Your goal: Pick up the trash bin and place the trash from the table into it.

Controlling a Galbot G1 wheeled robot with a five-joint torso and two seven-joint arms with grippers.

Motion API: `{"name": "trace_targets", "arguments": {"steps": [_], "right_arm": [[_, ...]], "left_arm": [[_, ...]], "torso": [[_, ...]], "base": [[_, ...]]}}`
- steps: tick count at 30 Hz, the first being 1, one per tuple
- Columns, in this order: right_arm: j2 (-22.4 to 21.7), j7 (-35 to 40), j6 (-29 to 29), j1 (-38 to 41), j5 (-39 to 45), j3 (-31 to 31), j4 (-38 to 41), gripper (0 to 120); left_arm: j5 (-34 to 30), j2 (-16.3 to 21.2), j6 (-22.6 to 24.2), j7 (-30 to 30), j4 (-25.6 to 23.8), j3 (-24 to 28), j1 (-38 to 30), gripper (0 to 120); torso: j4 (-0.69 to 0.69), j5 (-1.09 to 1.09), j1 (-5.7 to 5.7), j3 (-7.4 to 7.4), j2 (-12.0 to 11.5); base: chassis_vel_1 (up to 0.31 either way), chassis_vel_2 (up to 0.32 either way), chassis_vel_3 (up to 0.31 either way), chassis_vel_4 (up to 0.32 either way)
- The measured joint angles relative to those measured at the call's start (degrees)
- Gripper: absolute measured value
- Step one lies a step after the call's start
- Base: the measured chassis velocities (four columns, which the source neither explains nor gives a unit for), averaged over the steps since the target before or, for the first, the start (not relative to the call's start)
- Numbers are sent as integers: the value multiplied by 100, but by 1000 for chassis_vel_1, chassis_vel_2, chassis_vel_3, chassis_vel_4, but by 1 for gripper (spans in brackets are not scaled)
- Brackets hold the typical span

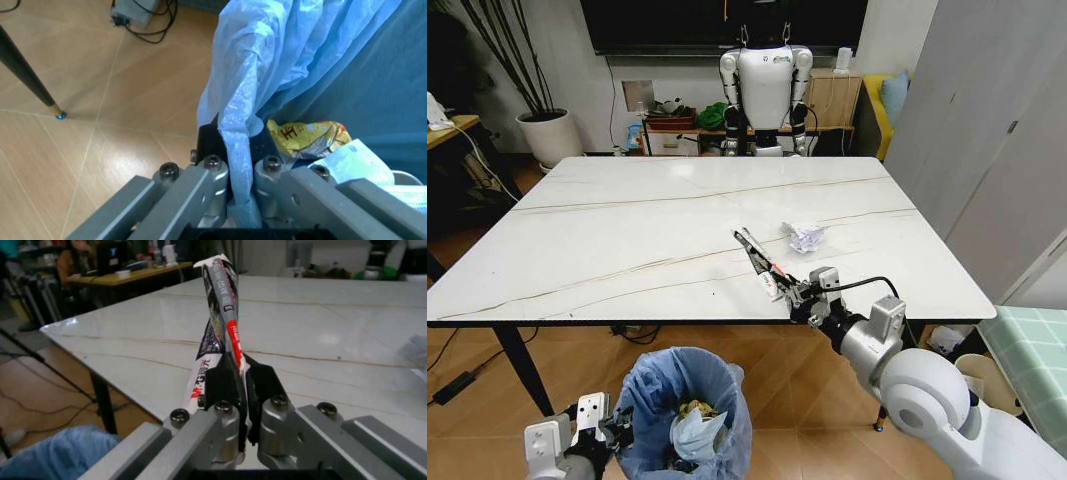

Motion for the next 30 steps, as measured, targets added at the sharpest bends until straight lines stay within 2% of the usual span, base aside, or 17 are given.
{"name": "trace_targets", "arguments": {"steps": [9, 15, 22, 30], "right_arm": [[-424, -1194, 160, -130, -518, -94, 304, 0], [-823, -1890, 239, -517, -1272, -352, 499, 0], [-1069, -2020, 266, -471, -1729, -814, 434, 0], [-1099, -1985, 232, -461, -1800, -875, 299, 0]], "left_arm": [[-83, 48, 0, 8, 0, -59, -23, 0], [-83, 39, 0, 10, 0, -59, -52, 0], [-69, 42, 0, 14, 0, -28, -81, 0], [-54, 29, 0, 32, 0, -33, -79, 0]], "torso": [[1, -1, 0, 0, 0], [0, 0, 0, 0, 0], [0, 0, 0, 0, 0], [1, -1, 0, 0, 0]], "base": [[0, 0, 0, 0], [0, 0, 0, 0], [0, 0, 0, 0], [0, 0, 0, 0]]}}
